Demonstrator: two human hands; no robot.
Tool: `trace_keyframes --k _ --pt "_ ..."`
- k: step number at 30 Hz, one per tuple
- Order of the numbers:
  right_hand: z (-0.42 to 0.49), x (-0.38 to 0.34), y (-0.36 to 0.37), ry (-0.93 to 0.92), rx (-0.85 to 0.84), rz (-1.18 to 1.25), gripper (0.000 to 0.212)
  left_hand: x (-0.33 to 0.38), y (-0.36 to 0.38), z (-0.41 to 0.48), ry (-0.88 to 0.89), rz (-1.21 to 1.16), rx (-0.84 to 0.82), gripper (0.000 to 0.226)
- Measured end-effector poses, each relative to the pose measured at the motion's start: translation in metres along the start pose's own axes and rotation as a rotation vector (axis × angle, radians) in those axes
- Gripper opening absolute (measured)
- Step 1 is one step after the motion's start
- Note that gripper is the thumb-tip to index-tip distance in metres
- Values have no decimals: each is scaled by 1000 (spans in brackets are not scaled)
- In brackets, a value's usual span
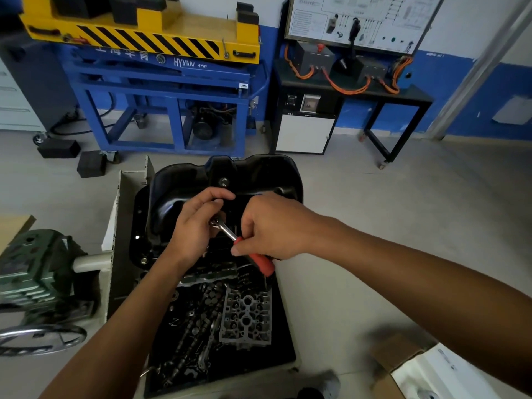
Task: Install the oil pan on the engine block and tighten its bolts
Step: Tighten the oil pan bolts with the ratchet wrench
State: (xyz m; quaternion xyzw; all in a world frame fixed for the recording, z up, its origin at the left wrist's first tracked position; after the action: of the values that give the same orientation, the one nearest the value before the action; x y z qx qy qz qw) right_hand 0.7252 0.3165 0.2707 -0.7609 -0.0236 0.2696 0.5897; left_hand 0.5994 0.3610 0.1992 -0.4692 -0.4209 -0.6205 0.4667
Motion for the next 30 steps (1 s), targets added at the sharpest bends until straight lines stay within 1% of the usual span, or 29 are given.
trace_keyframes --k 5,10,13,15,18,19,21,22,24,26,28,30 --pt "6 11 -12 4 95 -150 25 -10 -3 -1 -70 -67 -97 26" --pt "13 11 -21 -27 184 -347 15 -12 9 -5 -59 -92 -252 25" --pt "17 7 -25 -74 214 -447 11 -11 11 -8 -45 -76 -288 25" --pt "19 7 -26 -94 216 -450 10 -10 8 -10 -37 -67 -259 25" --pt "19 8 -24 -96 222 -427 12 -7 1 -10 -23 -30 -110 20" --pt "18 8 -22 -95 228 -415 16 -5 -2 -10 -6 -6 -50 18" --pt "17 8 -18 -84 205 -362 30 -1 -5 -9 26 54 45 24" --pt "16 6 -16 -75 165 -321 37 1 -6 -9 44 80 74 28" --pt "17 -1 -7 -67 30 -225 50 3 -5 -10 93 118 93 36" --pt "20 -11 4 -80 -95 -163 56 3 -1 -13 140 145 74 45" --pt "24 -17 10 -87 -134 -133 56 0 -1 -15 152 161 87 52" --pt "29 -16 9 -74 -127 -52 56 -1 -6 -15 145 181 120 52"
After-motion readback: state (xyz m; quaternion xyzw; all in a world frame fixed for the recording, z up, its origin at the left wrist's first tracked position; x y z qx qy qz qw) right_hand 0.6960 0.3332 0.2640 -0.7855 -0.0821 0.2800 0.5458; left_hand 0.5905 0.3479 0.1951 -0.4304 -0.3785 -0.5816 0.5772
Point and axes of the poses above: each hand's wrist, its own z-axis towards the middle knuckle, its own y-axis out of the palm, x = y × z, the point moved 6 cm from there along z, towards the middle knuckle, and after that the axes turned 2 degrees about z, right-handed, at the moved point
